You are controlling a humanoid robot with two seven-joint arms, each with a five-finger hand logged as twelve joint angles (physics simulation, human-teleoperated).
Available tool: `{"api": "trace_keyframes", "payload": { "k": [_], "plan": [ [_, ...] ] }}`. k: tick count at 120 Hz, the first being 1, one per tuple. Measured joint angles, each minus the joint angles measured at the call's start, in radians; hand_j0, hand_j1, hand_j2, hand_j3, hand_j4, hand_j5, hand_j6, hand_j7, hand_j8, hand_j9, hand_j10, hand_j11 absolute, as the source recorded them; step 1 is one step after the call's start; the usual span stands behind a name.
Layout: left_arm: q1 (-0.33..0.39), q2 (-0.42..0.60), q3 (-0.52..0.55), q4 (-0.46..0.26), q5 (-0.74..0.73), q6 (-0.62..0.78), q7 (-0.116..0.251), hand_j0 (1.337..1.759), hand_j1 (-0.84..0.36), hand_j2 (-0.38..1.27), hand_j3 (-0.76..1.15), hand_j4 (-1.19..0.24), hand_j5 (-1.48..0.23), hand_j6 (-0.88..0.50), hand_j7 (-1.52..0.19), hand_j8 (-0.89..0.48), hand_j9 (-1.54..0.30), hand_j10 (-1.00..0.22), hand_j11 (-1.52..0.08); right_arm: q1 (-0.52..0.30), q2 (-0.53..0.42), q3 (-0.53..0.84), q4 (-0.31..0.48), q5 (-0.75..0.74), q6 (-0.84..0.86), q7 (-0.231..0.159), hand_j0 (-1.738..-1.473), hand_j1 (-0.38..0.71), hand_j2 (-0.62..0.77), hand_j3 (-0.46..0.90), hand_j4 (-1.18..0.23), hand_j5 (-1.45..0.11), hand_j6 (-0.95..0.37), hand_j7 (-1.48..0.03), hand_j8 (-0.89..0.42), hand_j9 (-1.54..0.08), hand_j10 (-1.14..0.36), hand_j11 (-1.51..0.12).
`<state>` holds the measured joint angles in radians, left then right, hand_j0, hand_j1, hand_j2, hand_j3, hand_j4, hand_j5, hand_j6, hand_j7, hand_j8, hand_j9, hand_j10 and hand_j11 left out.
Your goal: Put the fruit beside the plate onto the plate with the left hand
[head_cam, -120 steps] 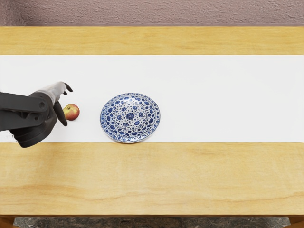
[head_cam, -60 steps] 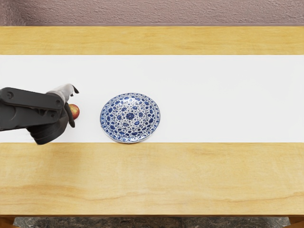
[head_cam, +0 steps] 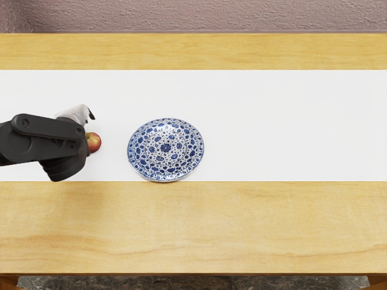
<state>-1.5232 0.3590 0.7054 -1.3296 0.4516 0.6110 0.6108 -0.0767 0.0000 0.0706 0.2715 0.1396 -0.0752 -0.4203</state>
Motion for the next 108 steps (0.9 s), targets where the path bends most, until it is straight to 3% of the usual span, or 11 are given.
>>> {"api": "trace_keyframes", "payload": {
  "k": [108],
  "plan": [
    [0.010, -0.045, 0.000, -0.009, -0.002, 0.000, 0.000, 1.658, -0.17, 0.09, 0.00, -0.44, -0.57, -0.44, -0.57, -0.44, -0.57, -0.44, -0.57, 0.000, 0.000, 0.000, 0.000, 0.000, 0.000, 0.000, -1.658, -0.31, -0.01, 0.00, -0.04, -0.05, -0.04, -0.05, -0.04, -0.05, -0.04, -0.05]
  ]
}}
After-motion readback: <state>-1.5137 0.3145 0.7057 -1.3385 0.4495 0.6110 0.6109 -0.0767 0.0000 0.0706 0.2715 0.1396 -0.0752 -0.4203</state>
